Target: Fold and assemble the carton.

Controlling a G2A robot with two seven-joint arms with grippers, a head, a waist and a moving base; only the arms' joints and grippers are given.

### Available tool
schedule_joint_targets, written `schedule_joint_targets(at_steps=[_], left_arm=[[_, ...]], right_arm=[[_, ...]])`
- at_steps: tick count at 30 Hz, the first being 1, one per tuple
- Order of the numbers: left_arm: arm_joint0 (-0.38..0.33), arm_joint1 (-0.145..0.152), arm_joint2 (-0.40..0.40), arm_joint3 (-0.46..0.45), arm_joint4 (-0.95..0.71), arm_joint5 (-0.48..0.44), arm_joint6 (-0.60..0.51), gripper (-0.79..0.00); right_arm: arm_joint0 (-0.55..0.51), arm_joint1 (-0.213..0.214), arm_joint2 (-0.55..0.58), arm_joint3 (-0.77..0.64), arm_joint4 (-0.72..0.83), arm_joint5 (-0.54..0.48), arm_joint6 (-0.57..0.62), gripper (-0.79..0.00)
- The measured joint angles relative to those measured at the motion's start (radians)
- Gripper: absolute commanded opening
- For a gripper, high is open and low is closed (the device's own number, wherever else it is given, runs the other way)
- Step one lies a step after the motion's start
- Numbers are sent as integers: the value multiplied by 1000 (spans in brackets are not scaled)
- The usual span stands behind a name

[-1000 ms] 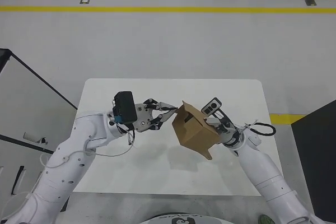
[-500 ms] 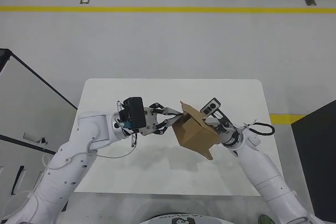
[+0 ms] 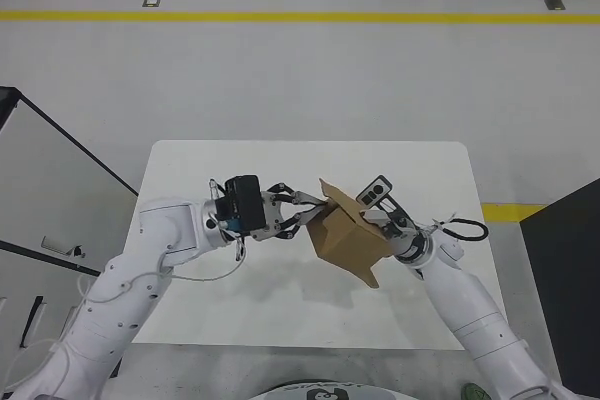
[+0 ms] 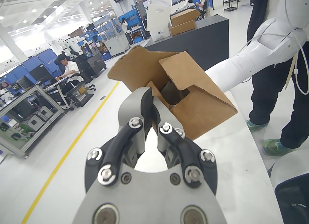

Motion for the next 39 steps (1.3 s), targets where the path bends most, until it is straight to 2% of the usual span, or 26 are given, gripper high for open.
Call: schedule_joint_targets(at_steps=[22, 30, 39], left_arm=[[-30, -8, 34, 30, 12, -21, -1, -785], [-33, -7, -1, 37, 16, 13, 34, -785], [-20, -2, -9, -10, 173, 42, 123, -785]], right_arm=[[23, -9, -5, 26, -6, 2, 7, -785], [26, -10, 4, 45, 1, 3, 5, -785], [20, -12, 3, 48, 19, 52, -15, -785]])
